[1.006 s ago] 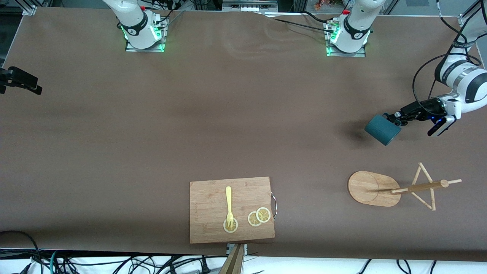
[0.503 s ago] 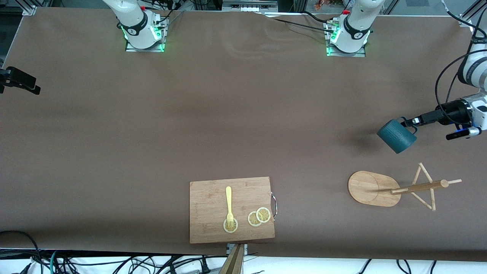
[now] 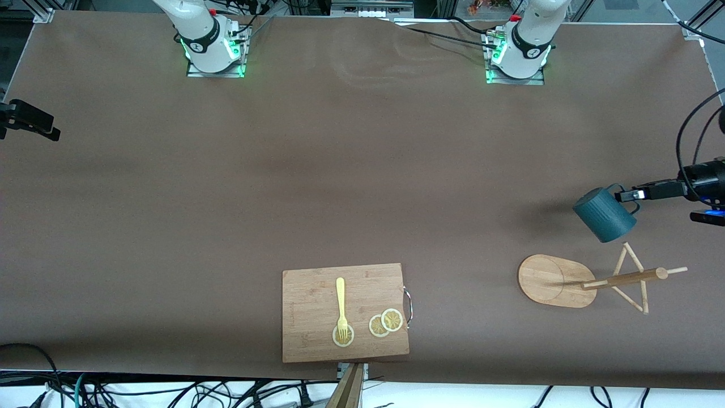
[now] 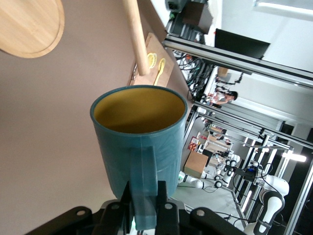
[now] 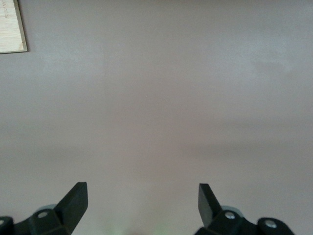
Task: Pass cup and hang on rack
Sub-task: 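Lift the mug with the left gripper and carry it toward the rack, then lower the mug handle onto a rack peg with the left gripper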
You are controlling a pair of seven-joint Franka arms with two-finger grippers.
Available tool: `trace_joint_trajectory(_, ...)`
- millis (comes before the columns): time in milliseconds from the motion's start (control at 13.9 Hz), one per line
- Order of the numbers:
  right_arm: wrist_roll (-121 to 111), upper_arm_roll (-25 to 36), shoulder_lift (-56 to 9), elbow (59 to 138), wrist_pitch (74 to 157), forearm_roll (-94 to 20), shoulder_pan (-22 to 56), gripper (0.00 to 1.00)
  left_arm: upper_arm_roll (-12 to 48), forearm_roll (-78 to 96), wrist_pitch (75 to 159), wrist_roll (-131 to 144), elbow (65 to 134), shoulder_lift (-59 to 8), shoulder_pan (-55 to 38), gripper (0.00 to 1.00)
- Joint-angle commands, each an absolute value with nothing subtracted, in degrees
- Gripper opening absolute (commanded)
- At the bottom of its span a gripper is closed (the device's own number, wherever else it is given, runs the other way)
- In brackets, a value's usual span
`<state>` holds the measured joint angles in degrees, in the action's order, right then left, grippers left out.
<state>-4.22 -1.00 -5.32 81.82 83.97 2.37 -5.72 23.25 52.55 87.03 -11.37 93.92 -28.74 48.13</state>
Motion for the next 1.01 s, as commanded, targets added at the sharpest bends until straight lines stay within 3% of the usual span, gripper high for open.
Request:
trace_joint_trajectory(0,-4.4,-1.4,-5.3,81.6,84.2,1.2,-6.5,1.0,22.8,50.3,82.7,-4.7,84.4,-35.8,46.7,0.0)
trace_joint_trajectory(431,-4.4,-1.4,-5.3,81.6,84.2,1.2,-6.5,1.0,22.4,48.8,79.9,4.0,75.6,-41.5,45.5,0.0)
trace_joint_trajectory(934,-4.4,-1.4,-5.3,81.6,84.2,1.2,-6.5,1.0,22.2,48.8,80.0,5.4,70.6,-45.8,45.2,0.0)
